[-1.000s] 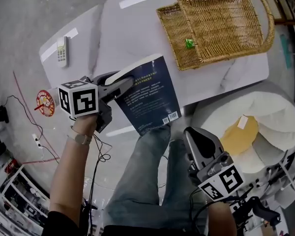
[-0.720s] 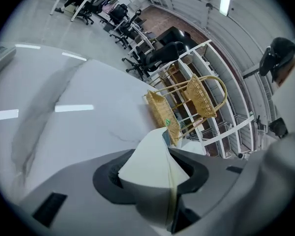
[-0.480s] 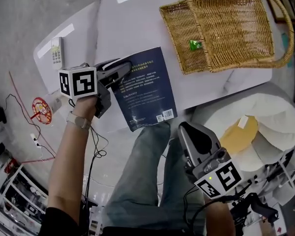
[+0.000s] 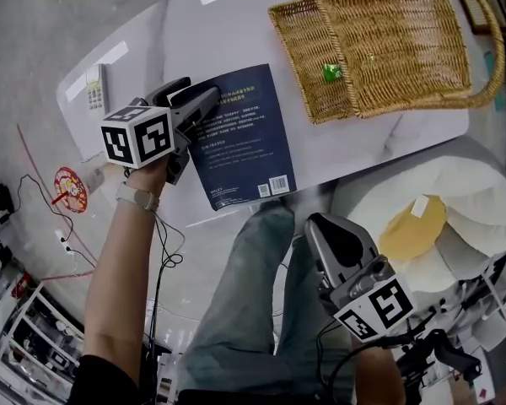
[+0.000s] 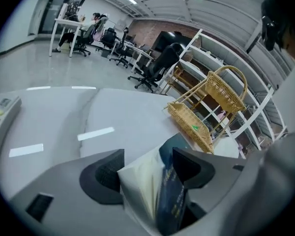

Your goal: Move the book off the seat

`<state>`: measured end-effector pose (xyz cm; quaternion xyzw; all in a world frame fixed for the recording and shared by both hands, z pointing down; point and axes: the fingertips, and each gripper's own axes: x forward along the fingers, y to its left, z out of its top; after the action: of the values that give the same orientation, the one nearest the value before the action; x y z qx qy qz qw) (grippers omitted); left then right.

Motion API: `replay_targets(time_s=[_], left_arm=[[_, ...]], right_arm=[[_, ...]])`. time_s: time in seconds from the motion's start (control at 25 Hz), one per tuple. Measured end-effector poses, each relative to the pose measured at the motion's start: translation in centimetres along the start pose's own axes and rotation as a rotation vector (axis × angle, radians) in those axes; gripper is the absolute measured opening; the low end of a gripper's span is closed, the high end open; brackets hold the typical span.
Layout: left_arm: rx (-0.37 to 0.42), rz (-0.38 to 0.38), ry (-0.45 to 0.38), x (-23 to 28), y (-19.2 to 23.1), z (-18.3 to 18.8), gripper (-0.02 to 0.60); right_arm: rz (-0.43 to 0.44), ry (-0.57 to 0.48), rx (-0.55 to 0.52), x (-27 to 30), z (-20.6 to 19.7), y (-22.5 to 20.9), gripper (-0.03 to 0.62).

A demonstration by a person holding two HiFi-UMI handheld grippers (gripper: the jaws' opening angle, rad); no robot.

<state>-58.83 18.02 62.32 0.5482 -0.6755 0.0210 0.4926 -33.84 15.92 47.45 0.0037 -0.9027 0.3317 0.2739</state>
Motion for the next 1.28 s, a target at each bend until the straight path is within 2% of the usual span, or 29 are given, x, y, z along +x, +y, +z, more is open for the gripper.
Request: replay_targets(time_s=[0.16, 0.32, 0.44, 0.72, 0.92, 1.28], left_arm=[[0.080, 0.094, -0.049, -0.7, 0.9, 0.5, 0.353], [0.148, 0.120, -0.082, -1.6, 0.2, 1.3, 0.356], [0.171, 0.138, -0.100, -2.5, -0.4, 1.6, 0.371], [0.156, 0.152, -0.167, -5.9, -2.4, 1.5, 0.376], [0.180, 0.153, -0.168, -7.4, -4.2, 0.4, 0.376], [0.115, 0.108, -0.195, -8.4, -7.6, -1.2, 0.376]], right_arm=[[0.003, -0.005, -0.001, -0.3, 0.0, 0.1, 0.017], [0.007, -0.008, -0.007, -0.6, -0.2, 0.2, 0.017], [0.012, -0.010, -0.010, -0.7, -0.3, 0.3, 0.017], [0.036, -0.007, -0.039, -1.5, -0.5, 0.9, 0.017], [0.047, -0.005, -0.055, -2.4, -0.7, 1.1, 0.017], [0.051, -0.014, -0.062, -4.7, -1.4, 0.6, 0.017]])
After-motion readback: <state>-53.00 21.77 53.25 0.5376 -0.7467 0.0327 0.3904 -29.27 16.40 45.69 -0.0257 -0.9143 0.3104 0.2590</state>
